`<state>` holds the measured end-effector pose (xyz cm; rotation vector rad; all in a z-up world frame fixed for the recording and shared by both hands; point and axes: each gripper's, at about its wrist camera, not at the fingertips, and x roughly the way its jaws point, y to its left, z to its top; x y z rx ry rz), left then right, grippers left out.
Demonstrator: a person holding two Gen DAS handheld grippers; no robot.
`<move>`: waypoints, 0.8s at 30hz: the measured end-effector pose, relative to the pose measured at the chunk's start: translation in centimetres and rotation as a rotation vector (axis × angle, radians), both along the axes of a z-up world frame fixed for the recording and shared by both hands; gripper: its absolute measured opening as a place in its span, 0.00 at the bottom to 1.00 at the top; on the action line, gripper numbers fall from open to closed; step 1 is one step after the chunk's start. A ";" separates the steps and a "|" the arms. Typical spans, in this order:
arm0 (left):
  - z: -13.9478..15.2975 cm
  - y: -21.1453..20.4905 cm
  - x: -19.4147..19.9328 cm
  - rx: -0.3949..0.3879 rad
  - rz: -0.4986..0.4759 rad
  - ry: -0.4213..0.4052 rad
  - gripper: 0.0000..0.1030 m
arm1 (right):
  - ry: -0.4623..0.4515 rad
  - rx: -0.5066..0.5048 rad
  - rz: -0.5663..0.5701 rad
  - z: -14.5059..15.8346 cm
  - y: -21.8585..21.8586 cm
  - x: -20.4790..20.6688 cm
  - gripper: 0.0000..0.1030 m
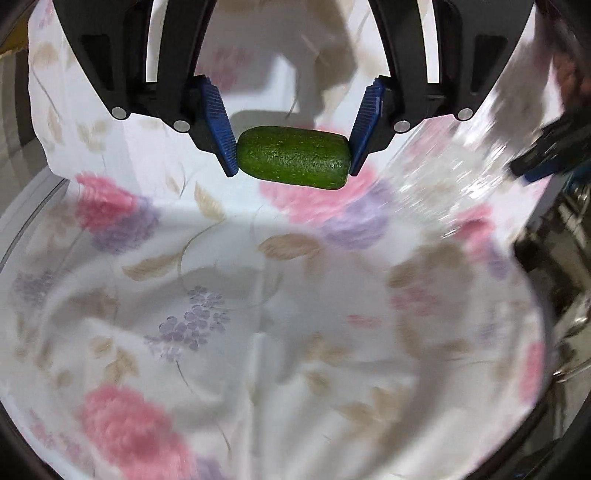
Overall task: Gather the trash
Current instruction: 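Grasp the clear plastic tray with the left gripper while the right holds the cucumber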
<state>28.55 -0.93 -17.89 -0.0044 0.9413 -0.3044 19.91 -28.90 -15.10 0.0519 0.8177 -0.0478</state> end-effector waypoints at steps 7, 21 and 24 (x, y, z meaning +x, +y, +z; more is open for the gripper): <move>-2.1 -0.6 0.4 0.019 -0.054 0.075 0.22 | -0.042 -0.042 0.033 1.2 2.7 -5.3 0.58; 2.3 -0.5 -8.4 -0.161 -0.073 0.030 0.04 | -0.107 -0.044 -0.014 3.6 1.9 -13.7 0.58; 2.3 -1.8 -11.3 -0.175 -0.066 0.038 0.04 | -0.117 -0.037 -0.031 3.9 1.6 -15.8 0.58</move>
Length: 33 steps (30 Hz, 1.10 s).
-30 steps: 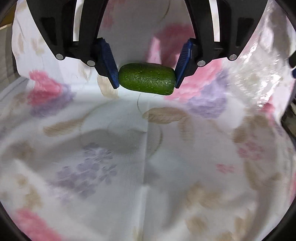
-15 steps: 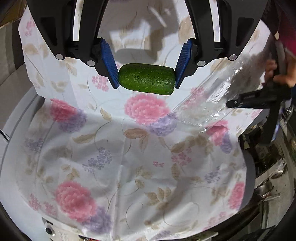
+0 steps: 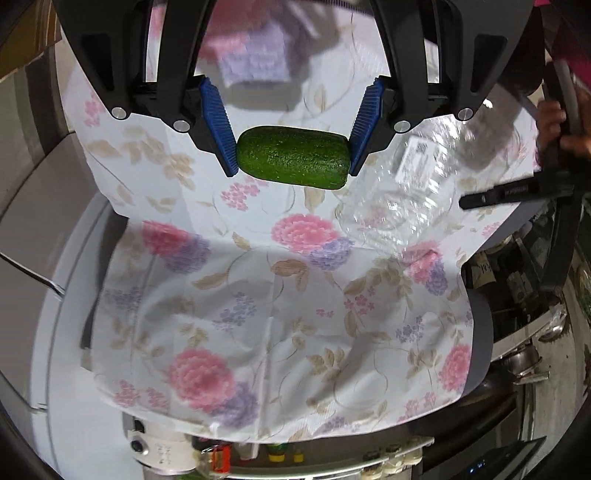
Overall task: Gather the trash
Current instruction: 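Grasp the clear plastic tray with the left gripper while the right holds the cucumber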
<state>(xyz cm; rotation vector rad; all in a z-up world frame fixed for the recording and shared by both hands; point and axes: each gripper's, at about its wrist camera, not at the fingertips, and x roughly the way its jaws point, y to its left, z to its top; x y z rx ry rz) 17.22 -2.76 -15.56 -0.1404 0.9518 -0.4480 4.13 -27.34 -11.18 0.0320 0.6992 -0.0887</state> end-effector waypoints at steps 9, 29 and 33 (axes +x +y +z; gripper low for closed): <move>-1.2 -4.6 -4.7 0.097 -0.068 0.003 0.05 | -0.015 -0.018 -0.063 0.1 -1.6 -4.7 0.58; -2.4 -7.1 -3.5 0.236 -0.119 -0.024 0.27 | -0.007 -0.014 -0.060 -0.6 -2.1 -5.9 0.58; -2.2 -7.2 -3.6 0.248 -0.127 -0.025 0.26 | -0.011 -0.018 -0.059 -0.6 -2.1 -6.0 0.58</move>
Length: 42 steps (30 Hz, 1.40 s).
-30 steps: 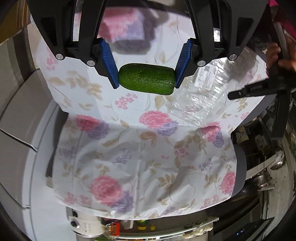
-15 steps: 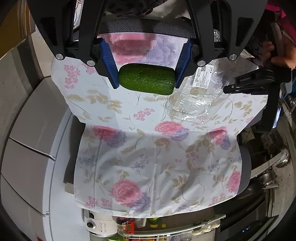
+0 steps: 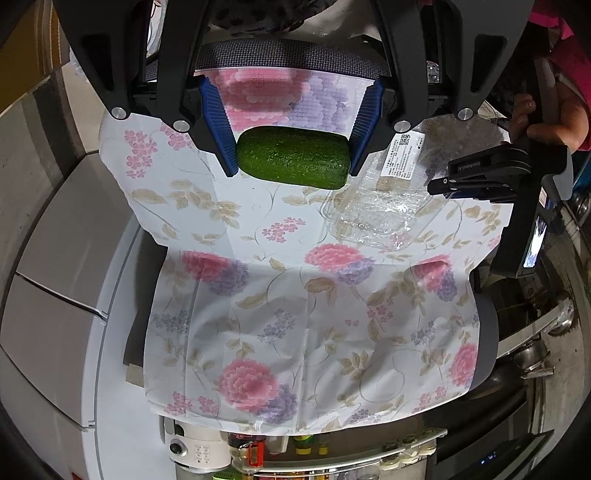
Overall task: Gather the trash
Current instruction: 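Grasp the clear plastic tray with the left gripper while the right holds the cucumber, then carry tray and cucumber over the bin and open both grippers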
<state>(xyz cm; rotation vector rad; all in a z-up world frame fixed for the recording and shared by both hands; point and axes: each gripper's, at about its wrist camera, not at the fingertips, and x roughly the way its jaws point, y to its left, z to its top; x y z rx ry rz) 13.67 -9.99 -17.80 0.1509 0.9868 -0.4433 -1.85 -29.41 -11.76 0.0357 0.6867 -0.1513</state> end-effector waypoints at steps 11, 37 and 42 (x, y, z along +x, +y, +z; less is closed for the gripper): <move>5.2 -0.1 -3.0 -0.176 -0.036 -0.074 0.04 | -0.064 0.017 -0.083 2.0 -3.1 -3.4 0.58; 0.6 -33.8 -19.5 -0.193 -0.636 -0.058 0.04 | 0.050 0.099 -0.714 -6.8 -24.5 -24.4 0.58; -1.3 -36.6 -19.6 -0.165 -0.674 -0.017 0.05 | 0.071 0.159 -0.713 -9.2 -27.1 -23.9 0.61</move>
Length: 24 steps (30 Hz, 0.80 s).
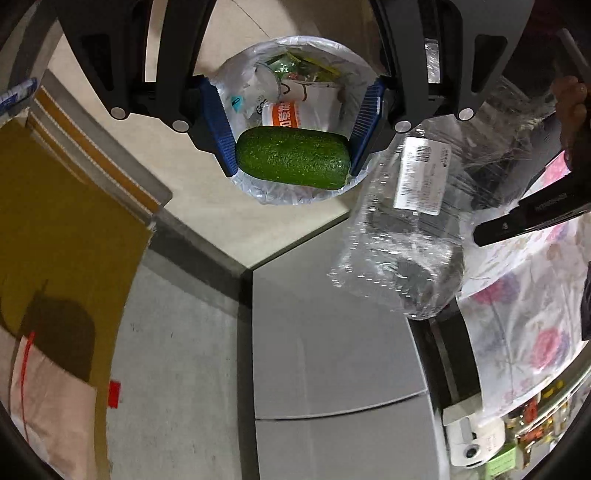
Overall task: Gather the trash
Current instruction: 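Carry tray and cucumber over the bin and open both grippers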
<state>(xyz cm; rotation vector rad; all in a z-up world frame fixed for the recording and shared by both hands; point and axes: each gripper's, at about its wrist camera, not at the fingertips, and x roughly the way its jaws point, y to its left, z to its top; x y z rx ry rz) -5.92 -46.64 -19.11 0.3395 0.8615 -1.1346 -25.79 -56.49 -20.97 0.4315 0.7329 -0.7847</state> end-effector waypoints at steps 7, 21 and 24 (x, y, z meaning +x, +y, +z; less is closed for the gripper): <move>-0.3 -0.5 0.0 -0.024 -0.016 0.017 0.52 | -0.037 -0.011 -0.056 0.5 -0.7 -0.6 0.78; 5.4 7.2 -0.1 -0.020 0.064 -0.092 0.86 | -0.024 -0.070 -0.027 7.9 6.8 -1.0 0.85; 7.4 9.9 -0.3 -0.027 0.091 -0.122 0.94 | -0.009 -0.047 -0.020 9.7 8.5 -1.0 0.87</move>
